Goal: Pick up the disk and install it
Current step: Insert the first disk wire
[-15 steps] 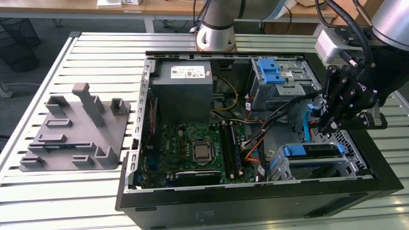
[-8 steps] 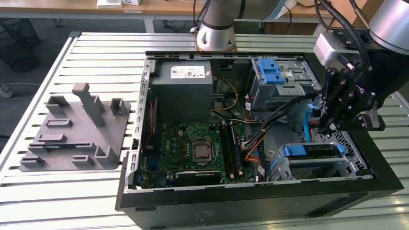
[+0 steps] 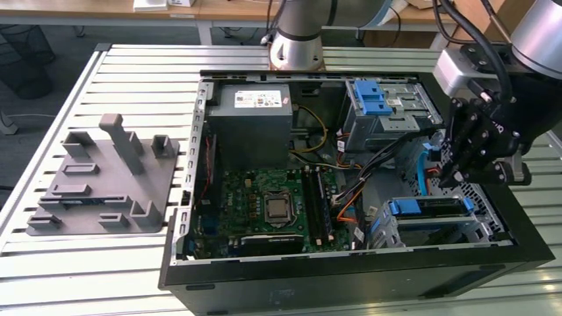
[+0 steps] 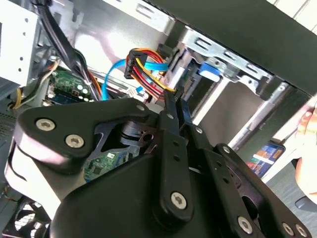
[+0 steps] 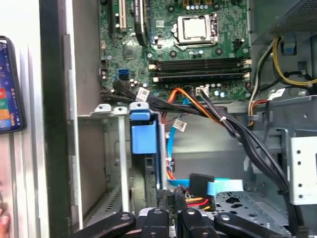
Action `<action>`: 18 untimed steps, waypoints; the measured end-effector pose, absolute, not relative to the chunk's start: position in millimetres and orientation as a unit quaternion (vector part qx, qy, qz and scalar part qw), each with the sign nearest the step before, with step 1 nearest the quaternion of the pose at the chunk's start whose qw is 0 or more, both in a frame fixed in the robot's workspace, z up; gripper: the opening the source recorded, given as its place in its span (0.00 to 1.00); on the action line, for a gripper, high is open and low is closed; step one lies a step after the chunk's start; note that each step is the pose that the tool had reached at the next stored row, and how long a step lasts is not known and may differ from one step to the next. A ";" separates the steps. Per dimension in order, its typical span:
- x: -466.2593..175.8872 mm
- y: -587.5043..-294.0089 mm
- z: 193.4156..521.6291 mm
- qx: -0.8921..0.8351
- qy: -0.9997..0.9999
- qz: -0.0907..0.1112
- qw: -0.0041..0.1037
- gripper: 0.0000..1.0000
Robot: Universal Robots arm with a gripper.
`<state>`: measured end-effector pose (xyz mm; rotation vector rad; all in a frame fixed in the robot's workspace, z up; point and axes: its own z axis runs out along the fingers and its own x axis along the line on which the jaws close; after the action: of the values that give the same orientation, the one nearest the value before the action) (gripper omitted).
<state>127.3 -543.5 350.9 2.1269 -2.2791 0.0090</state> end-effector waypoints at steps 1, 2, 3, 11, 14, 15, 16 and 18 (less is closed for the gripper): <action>127.3 -547.0 350.8 0.682 -0.731 0.003 0.012 0.16; 127.3 -550.4 350.5 0.682 -0.731 0.003 0.012 0.16; 127.3 -553.5 350.1 0.682 -0.731 0.003 0.012 0.16; 137.9 -558.0 345.0 0.682 -0.731 -0.004 0.020 0.16; 137.8 -558.0 342.5 0.682 -0.731 -0.007 0.022 0.16; 137.9 -558.0 341.8 0.682 -0.731 -0.007 0.023 0.16; 137.9 -558.0 340.9 0.682 -0.731 -0.008 0.024 0.16; 137.8 -558.0 340.4 0.682 -0.731 -0.008 0.024 0.16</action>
<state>137.8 -558.0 340.4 2.1107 -2.2610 -0.0259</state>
